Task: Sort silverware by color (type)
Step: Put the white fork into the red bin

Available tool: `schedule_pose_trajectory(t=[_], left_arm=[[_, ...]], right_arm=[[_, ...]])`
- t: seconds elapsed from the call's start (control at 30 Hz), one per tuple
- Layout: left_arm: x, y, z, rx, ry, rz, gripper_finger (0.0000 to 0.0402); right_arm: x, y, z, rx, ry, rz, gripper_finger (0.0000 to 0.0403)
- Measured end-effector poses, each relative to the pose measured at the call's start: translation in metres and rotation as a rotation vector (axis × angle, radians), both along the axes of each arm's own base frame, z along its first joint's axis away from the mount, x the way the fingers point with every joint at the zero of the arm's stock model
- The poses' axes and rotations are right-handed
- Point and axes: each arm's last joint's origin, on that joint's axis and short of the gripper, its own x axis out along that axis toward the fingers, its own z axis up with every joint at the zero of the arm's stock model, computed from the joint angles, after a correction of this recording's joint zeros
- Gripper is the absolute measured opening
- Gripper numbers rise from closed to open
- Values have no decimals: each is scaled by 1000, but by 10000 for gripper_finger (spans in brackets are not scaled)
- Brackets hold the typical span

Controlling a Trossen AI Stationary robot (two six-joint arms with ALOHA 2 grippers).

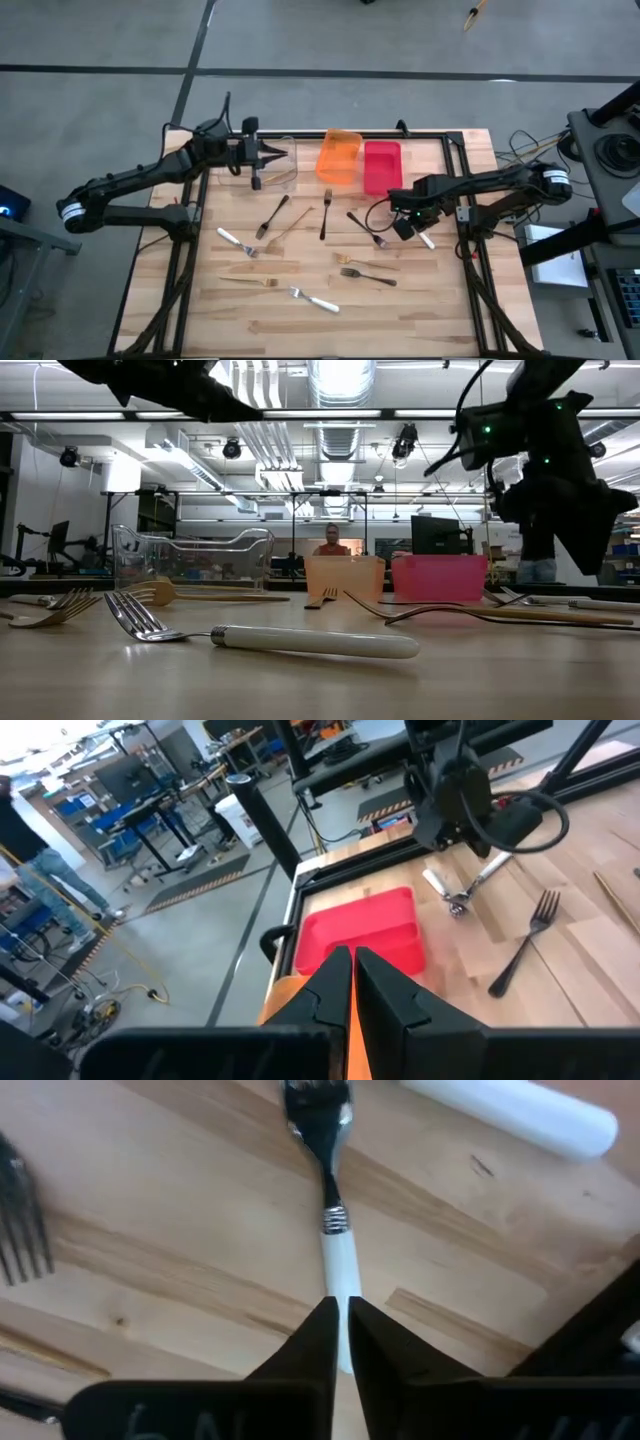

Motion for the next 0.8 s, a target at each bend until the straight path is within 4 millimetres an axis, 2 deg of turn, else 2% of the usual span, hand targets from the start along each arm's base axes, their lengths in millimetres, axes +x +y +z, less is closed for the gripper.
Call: schedule_pose_trajectory(t=[0.27, 0.43, 0.63, 0.8], left_arm=[[5, 3, -5, -13, 20, 0, 0], [10, 6, -11, -23, 39, 0, 0], [11, 6, -9, -13, 22, 0, 0], [11, 6, -9, -12, 20, 0, 0]], right_arm=[[2, -1, -9, -45, -43, 30, 119], [2, -2, -18, -55, -67, 42, 152], [-4, -2, -33, -89, -79, 37, 155], [-8, -1, -41, -93, -96, 71, 122]])
